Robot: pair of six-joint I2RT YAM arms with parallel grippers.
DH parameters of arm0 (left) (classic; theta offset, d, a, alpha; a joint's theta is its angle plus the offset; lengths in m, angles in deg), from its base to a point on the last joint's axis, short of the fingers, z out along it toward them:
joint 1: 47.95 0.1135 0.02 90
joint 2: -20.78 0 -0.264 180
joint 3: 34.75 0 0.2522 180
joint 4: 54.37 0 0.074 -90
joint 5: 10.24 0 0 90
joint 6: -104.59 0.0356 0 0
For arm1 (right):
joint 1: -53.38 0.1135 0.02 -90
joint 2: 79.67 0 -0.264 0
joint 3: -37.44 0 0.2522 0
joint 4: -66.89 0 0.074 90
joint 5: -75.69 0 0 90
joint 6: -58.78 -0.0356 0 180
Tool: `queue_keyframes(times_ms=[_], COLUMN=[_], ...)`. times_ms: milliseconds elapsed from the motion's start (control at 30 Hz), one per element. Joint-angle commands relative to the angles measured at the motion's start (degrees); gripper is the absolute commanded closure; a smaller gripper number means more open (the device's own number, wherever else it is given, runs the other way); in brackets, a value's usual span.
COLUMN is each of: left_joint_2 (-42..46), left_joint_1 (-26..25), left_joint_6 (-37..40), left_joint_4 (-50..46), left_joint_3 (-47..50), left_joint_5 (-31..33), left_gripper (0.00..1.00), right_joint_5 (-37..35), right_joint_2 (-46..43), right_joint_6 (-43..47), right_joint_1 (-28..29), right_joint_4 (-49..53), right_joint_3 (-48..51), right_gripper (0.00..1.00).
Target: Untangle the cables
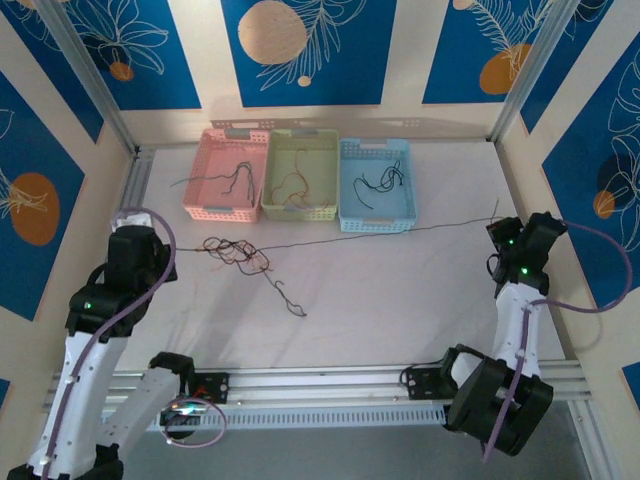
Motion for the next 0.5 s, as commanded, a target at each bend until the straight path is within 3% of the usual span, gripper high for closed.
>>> queue_keyframes(times_ms=[0,167,300,400,433,467], left_joint_2=[-0.04,0.3,-2.68,-6.69,-7.48,-8.27], left_joint_1=[1.73,1.92,1.95,1.78,1.8,1.78], left_joint_6=[2.1,0.27,-3.04,-5.43,-5.78,-6.04], left_joint_4=[-0.18,4.75,10.13,12.13,12.68,12.85], left_joint_3=[0.81,3.72,6.72,7.91,8.5,8.82], left_joint_5=[0.27,-15.63,-33.09,-40.46,-41.16,-41.16], left_gripper=[1.0,1.0,1.0,1.0,0.97,0.85], right_joint_5=[4.65,7.66,5.0,4.08,3.74,3.18], right_joint_2=[1.62,2.7,2.96,3.54,3.49,3.47], right_joint_6=[-2.32,2.68,9.24,13.32,14.09,14.73], right_joint_1=[-1.41,7.35,19.35,27.14,28.96,30.58], right_joint_4=[-1.34,-1.03,3.11,5.81,6.22,6.84], right_joint_3=[-1.5,-2.97,-5.5,-6.04,-5.86,-5.55], right_gripper=[1.0,1.0,1.0,1.0,1.0,1.0])
